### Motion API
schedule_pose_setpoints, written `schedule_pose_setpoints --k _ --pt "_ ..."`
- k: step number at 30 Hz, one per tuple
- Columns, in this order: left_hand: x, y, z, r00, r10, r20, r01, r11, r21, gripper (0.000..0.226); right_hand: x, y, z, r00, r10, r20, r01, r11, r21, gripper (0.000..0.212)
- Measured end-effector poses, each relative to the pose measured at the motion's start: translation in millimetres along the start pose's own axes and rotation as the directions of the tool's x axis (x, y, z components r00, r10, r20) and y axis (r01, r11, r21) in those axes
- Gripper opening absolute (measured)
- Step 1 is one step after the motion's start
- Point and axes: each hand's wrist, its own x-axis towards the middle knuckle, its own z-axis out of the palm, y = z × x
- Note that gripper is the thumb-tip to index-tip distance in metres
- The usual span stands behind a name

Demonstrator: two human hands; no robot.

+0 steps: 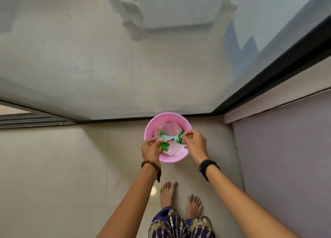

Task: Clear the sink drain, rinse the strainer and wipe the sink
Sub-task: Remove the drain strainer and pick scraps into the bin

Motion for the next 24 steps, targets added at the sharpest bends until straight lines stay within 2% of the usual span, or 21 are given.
schedule_pose_setpoints --k 2,6,8,10,13,16,21,24 --pt "41.5 -16.7 7.7 1.0 0.011 -0.014 -0.01 0.998 0.061 0.021 37.3 23.4 28.7 1.0 0.008 0.0 -0.008 0.997 -0.079 0.01" --pt "85.4 -33.6 16.1 0.994 0.008 0.108 -0.028 0.983 0.184 0.009 79.6 52.6 62.1 0.998 0.027 0.057 -0.014 0.976 -0.219 0.014" --pt "84.6 -32.5 17.4 0.991 0.013 0.135 -0.041 0.976 0.212 0.007 83.4 53.3 64.5 0.997 0.051 0.058 -0.039 0.98 -0.195 0.016" --pt "68.1 -27.1 15.8 0.991 0.001 0.136 -0.025 0.983 0.181 0.014 71.1 40.5 55.9 0.993 0.107 0.057 -0.104 0.993 -0.051 0.018" --pt "8.5 -0.8 15.9 0.974 -0.09 0.207 0.079 0.995 0.061 0.015 20.1 -5.3 19.9 0.981 0.17 0.088 -0.187 0.949 0.255 0.018" --pt "-80.8 40.7 22.7 0.941 -0.139 0.309 0.137 0.99 0.03 0.02 -53.7 -65.9 -38.4 0.984 0.137 0.113 -0.173 0.874 0.454 0.019" --pt "-258.6 110.7 28.0 0.818 -0.122 0.563 0.083 0.992 0.096 0.026 -194.9 -163.8 -154.8 0.999 -0.007 0.037 -0.015 0.825 0.565 0.017" --pt "-354.0 131.8 32.7 0.69 -0.094 0.717 -0.005 0.991 0.134 0.032 -268.4 -200.0 -216.7 0.995 -0.091 -0.039 0.096 0.792 0.603 0.017"
